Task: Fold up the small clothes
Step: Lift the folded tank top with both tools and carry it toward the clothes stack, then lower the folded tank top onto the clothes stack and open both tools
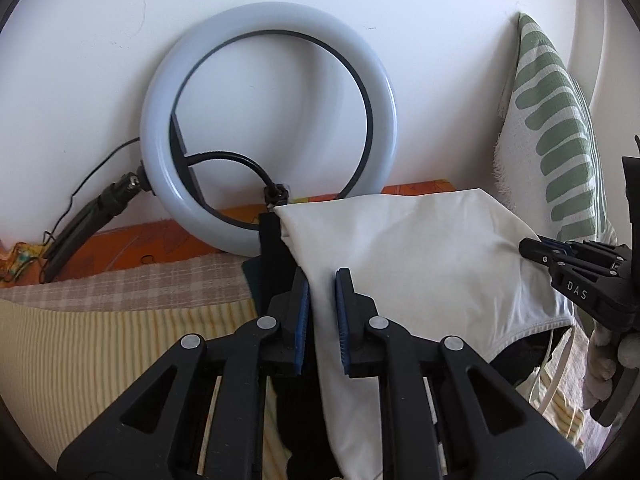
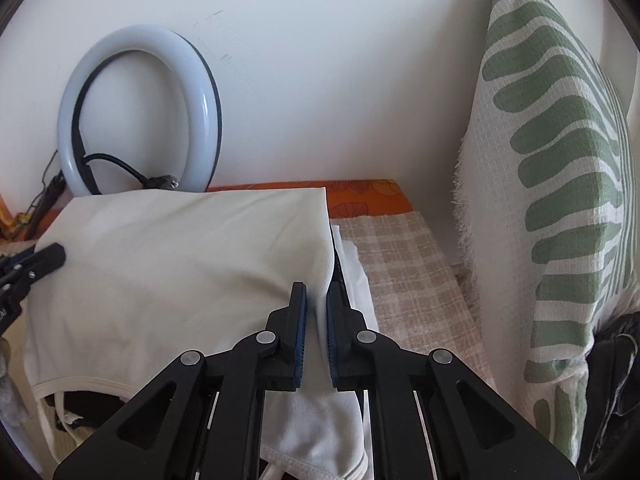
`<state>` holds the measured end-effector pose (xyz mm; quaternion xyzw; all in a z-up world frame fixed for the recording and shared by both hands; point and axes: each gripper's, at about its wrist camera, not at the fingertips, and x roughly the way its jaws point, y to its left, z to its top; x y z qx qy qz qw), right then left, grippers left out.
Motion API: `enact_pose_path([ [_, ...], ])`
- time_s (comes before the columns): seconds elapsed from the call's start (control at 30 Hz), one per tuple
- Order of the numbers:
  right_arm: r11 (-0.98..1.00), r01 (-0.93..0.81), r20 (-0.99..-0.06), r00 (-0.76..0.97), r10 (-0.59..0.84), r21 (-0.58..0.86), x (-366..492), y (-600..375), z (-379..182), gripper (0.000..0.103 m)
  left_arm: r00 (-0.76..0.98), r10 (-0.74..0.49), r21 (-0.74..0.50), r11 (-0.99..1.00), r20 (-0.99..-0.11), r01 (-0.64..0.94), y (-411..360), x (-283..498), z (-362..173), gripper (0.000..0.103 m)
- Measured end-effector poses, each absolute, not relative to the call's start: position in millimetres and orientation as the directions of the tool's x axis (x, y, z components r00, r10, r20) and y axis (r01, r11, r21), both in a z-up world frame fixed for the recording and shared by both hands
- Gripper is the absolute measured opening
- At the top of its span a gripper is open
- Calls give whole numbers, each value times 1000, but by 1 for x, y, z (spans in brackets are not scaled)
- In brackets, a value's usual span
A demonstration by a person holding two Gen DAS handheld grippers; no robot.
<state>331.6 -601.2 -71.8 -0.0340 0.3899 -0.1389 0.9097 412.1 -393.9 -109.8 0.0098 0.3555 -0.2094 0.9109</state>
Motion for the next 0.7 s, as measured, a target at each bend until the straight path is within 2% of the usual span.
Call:
enact_pose_path([
  [0.27,957,248,-681,676,-283,-152,308,-593,-44,8,666,-394,-141,905,-634,401,-377,384,-82,11],
  [0.7,962,235,-615,741,-269,-137,233,-538,24,8,695,-443,-145,884,-566,444,-337,293,-7,11],
])
